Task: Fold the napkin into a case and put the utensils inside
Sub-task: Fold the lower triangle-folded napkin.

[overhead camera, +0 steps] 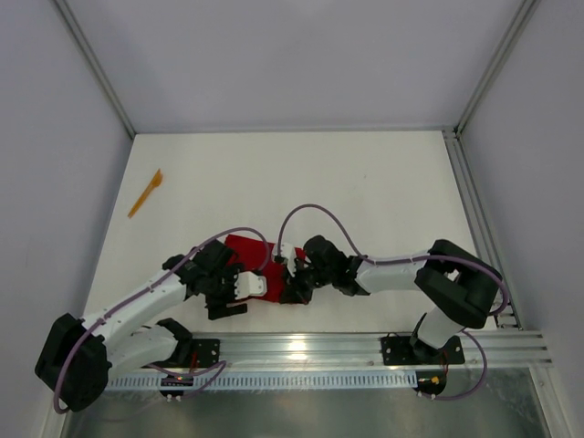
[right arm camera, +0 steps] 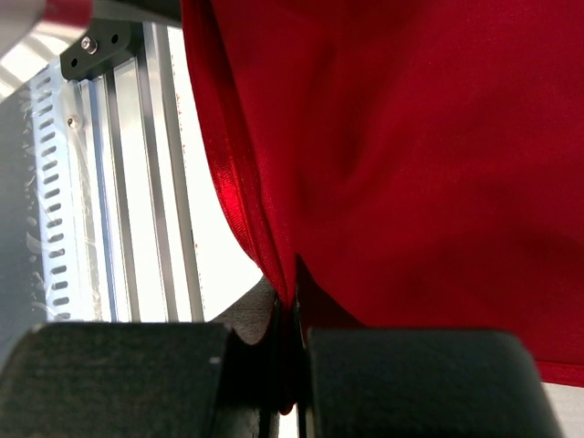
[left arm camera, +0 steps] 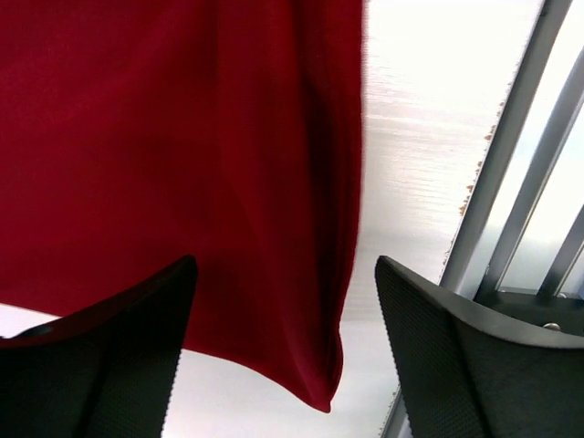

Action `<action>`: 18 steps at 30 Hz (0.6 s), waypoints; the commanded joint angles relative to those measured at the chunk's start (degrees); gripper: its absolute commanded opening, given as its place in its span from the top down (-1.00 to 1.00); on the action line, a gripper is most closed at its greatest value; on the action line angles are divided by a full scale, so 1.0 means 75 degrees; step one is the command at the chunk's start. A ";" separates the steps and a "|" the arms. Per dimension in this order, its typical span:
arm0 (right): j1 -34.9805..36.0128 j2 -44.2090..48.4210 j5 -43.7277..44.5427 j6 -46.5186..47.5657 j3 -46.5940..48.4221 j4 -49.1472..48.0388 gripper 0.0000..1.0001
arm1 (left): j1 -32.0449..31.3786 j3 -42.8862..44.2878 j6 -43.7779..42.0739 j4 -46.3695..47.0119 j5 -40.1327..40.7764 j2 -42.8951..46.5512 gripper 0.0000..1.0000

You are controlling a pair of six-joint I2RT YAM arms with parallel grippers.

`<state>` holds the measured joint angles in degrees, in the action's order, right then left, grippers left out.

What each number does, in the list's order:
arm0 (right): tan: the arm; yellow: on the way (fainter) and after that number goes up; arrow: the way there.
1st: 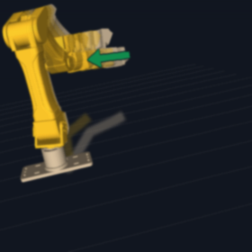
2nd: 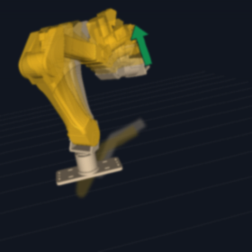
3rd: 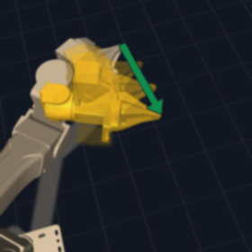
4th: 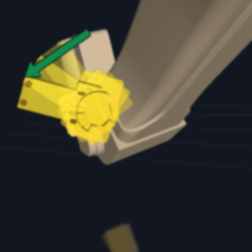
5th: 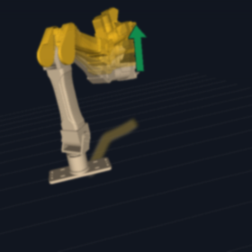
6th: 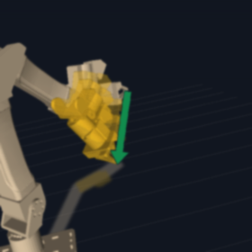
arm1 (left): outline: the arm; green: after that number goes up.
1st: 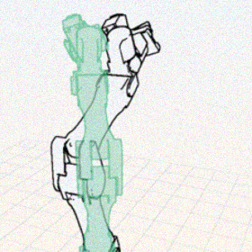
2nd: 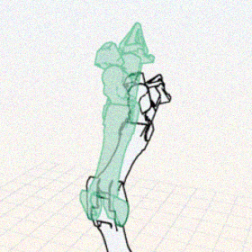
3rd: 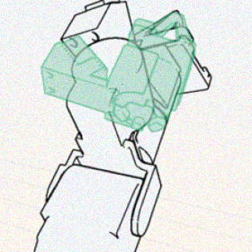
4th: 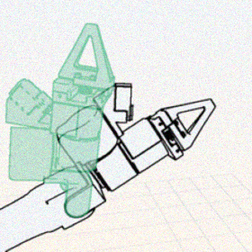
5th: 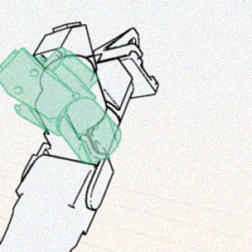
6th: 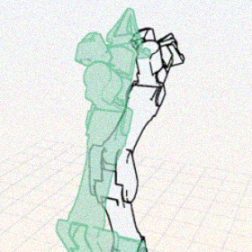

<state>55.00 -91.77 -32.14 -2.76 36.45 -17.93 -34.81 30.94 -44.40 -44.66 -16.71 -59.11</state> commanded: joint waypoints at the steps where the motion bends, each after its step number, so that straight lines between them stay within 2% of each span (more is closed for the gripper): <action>1: -0.0079 -0.0022 -0.0214 -0.0088 0.0156 -0.0070 0.94 | -0.0011 -0.0082 0.0284 0.0389 0.0458 0.0182 -0.55; 4: -0.0173 -0.0022 -0.0296 -0.0088 0.0039 -0.0035 0.94 | 0.0000 -0.0035 0.0225 -0.0056 0.0516 0.0276 -0.16; 5: -0.0197 -0.0034 -0.0308 -0.0054 0.0004 0.0000 0.94 | -0.0011 -0.0035 0.0248 -0.0103 0.0610 0.0288 0.11; 8: -0.0185 -0.0057 -0.0343 0.0029 0.0050 0.0141 0.94 | -0.0011 0.0000 0.0283 -0.0255 0.0576 0.0300 0.47; 10: -0.0209 -0.0057 -0.0425 0.0157 0.0062 0.0281 0.94 | 0.0000 0.0163 0.0260 -0.0535 0.0517 0.0323 0.60; 11: -0.0220 -0.0057 -0.0588 0.0193 0.0062 0.0328 0.94 | 0.0024 0.0234 0.0249 -0.0664 0.0482 0.0323 0.76; 13: -0.0302 -0.0069 -0.0800 0.0286 0.0074 0.0527 0.94 | 0.0094 0.0421 0.0097 -0.1085 0.0400 0.0323 0.79; 18: -0.0548 0.0048 -0.1268 0.0696 0.0062 0.1218 0.94 | 0.0223 0.1030 -0.0618 -0.2141 -0.0256 0.0206 0.57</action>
<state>51.96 -91.90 -37.54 -0.32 36.42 -12.71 -33.87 34.22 -45.17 -53.65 -14.68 -57.65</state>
